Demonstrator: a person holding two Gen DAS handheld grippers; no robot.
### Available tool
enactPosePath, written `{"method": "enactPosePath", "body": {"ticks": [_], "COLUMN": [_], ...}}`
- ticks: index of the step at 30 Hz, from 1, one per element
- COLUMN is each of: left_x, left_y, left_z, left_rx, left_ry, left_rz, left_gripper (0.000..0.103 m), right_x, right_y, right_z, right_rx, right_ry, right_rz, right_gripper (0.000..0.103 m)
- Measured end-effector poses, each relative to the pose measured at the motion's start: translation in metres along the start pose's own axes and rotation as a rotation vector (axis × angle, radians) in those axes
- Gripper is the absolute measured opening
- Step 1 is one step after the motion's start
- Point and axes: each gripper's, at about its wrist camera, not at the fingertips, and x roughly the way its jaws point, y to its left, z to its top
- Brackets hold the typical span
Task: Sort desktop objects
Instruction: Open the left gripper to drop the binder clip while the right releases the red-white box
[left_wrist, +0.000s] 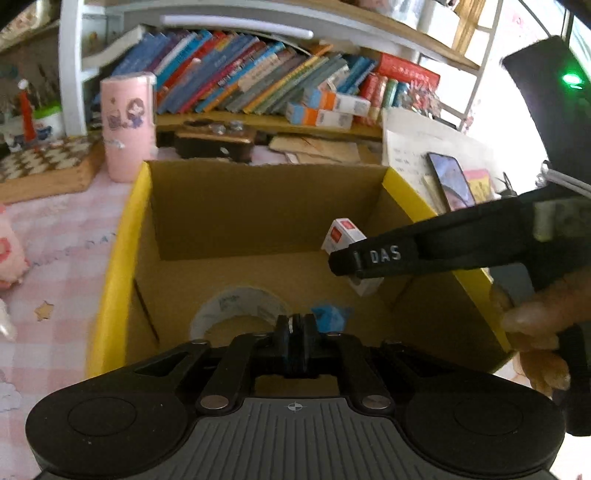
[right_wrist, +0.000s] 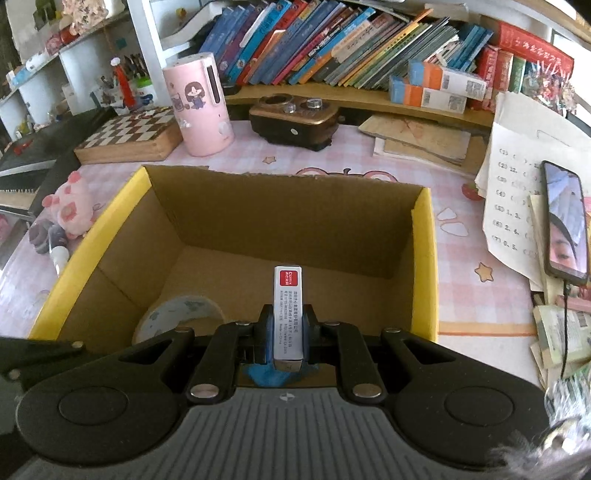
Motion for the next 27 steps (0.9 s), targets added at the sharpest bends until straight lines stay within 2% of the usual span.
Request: {"method": "enactPosePath", "body": {"ticks": [5,9,13,15,17,21,27], "left_x": [-0.030,-0.058,-0.084,-0.095,-0.104,-0.121,-0.139], "left_y": [-0.001,-0.001,0.001,0.003,0.003,0.007,0.016], "left_z": [0.000,-0.002,-0.004,-0.005,-0.005,-0.011,-0.022], "left_rx": [0.020,0.040,0.025,0.021,0.031,0.056,0.059], "left_ry": [-0.110,-0.196,-0.275,-0.304,-0.320,-0.347,-0.359], "left_rz": [0.019,0.043,0.070,0.084,0.104,0.146,0.187], "left_gripper": [0.043,0.049,0.067,0.070,0.077,0.080,0.085], "right_x": [0.009,0.013,0.016,0.014,0.006,-0.019,-0.068], "right_y": [0.005,0.012,0.017,0.016,0.017,0.019,0.030], "right_z": [0.012,0.019,0.024,0.025,0.024,0.017,-0.009], "right_rx": [-0.007,-0.020,-0.019,0.001,0.014,0.036,0.051], "right_ry": [0.017,0.014,-0.004,-0.023,-0.052,-0.135,-0.263], "right_rz": [0.031,0.044,0.032,0.034,0.032,0.036,0.003], "right_gripper": [0.014,0.014,0.016,0.035,0.041,0.046,0.049]}}
